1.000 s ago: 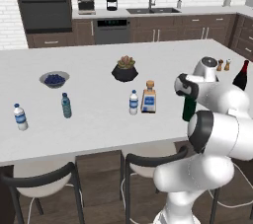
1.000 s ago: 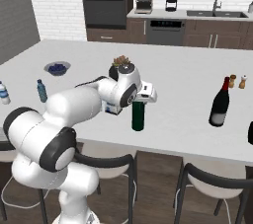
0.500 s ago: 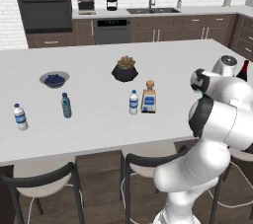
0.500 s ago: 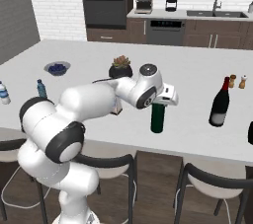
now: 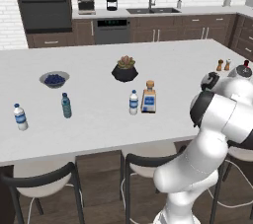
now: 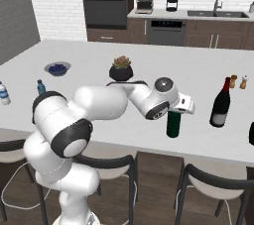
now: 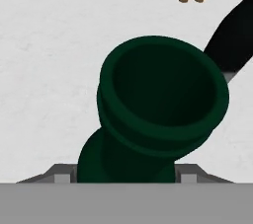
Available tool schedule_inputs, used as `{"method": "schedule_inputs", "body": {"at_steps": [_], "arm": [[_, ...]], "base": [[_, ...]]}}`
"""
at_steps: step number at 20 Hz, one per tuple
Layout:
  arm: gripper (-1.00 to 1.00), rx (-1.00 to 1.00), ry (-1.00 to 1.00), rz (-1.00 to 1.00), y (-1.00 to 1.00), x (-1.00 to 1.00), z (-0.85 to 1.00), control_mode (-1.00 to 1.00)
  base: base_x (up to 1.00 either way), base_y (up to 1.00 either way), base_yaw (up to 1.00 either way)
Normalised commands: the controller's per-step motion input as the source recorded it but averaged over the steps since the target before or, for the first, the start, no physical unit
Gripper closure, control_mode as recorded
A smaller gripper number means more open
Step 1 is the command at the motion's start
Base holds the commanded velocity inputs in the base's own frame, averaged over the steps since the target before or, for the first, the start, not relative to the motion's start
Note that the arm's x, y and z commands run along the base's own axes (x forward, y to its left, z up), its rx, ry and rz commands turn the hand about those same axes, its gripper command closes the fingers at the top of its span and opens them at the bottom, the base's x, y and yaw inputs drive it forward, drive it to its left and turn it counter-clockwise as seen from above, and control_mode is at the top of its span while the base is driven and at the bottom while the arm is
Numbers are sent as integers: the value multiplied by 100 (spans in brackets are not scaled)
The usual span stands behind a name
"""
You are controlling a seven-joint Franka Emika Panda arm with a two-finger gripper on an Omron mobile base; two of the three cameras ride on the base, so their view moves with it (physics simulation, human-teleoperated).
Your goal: Move the plastic bottles in the middle to the plastics group, and the glass bottles in the middle to the glass group.
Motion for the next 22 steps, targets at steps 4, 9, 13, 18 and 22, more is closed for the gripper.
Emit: {"method": "schedule_inputs", "body": {"at_steps": [4, 9, 13, 18, 22], "arm": [[100, -11, -1, -4, -37, 0, 13, -100], [100, -3, 0, -3, -50, 0, 6, -100], [100, 4, -1, 0, -65, 0, 8, -100], [100, 10, -5, 0, -61, 0, 4, -100], [100, 6, -6, -1, -40, -1, -1, -100]], "base": [[0, 0, 0], [0, 0, 0], [0, 0, 0], [0, 0, 0], [0, 0, 0]]}}
